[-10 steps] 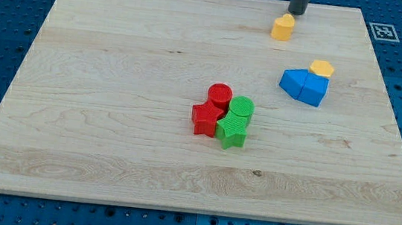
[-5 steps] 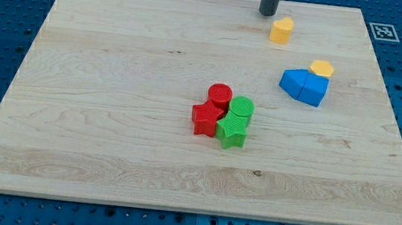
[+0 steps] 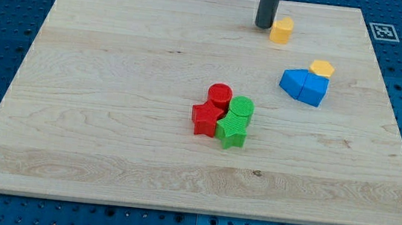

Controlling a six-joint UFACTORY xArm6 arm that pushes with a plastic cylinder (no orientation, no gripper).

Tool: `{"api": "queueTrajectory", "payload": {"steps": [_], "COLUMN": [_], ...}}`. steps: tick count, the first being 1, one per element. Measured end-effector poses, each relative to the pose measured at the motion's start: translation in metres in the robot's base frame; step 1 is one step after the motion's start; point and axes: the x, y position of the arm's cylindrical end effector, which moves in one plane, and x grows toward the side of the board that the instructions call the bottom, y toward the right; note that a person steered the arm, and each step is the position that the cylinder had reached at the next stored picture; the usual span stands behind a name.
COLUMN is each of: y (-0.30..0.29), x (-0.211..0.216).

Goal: Slide the yellow heart close to the blue triangle

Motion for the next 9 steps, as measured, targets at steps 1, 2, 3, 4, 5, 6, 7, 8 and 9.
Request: {"api": "queueTrajectory", "payload": {"steps": [1, 2, 3, 4, 5, 6, 7, 8, 9], "y": [0.024, 0.034, 0.035, 0.035, 0.035, 0.058, 0.064, 0.068, 0.068], "x": [0.0, 0.008, 0.029, 0.029, 0.028, 0.019, 0.02, 0.039, 0.039]}}
